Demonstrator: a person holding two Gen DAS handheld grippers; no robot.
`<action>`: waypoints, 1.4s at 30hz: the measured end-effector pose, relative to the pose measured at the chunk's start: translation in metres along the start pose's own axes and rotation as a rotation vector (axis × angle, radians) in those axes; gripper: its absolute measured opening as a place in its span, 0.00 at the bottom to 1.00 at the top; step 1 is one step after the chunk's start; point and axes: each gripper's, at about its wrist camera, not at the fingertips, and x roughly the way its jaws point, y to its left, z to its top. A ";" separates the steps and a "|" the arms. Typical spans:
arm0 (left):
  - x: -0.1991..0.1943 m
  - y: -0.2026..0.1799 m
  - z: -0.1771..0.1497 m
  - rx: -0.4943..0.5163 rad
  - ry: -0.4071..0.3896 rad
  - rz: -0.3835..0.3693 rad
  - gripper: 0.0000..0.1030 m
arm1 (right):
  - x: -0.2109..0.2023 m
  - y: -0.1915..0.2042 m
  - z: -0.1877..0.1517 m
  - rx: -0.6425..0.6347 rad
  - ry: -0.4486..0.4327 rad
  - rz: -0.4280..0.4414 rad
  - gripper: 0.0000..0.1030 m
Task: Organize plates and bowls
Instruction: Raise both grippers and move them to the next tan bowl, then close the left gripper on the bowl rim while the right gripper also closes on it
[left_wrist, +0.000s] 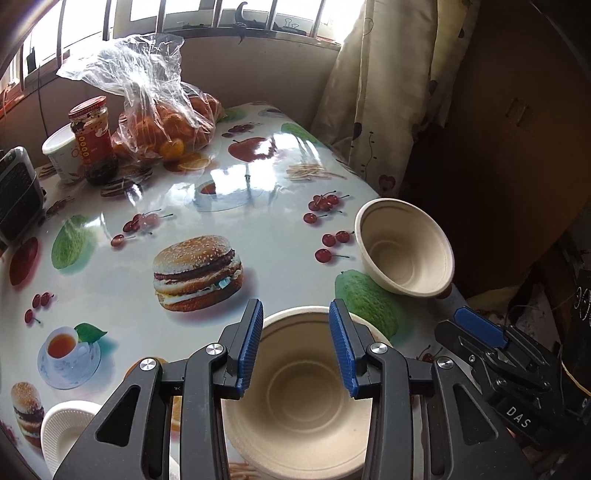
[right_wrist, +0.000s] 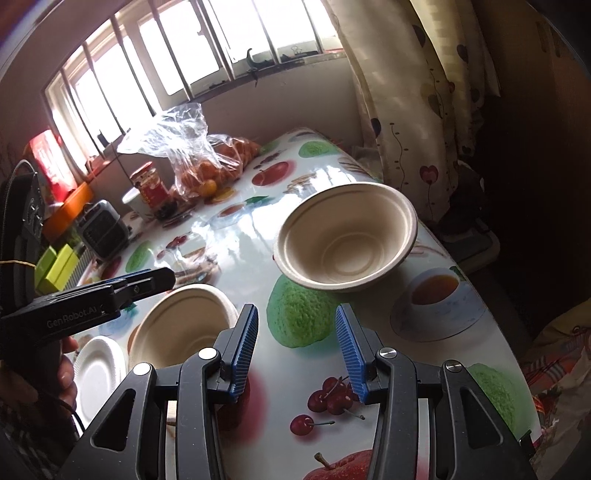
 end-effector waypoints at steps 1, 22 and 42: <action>0.001 -0.003 0.003 0.011 -0.001 0.000 0.37 | -0.001 -0.002 0.002 0.001 -0.004 -0.007 0.42; 0.046 -0.031 0.047 0.055 0.040 -0.064 0.37 | 0.013 -0.043 0.030 0.045 -0.034 -0.129 0.42; 0.093 -0.048 0.070 0.046 0.107 -0.087 0.37 | 0.036 -0.064 0.043 0.079 -0.012 -0.154 0.42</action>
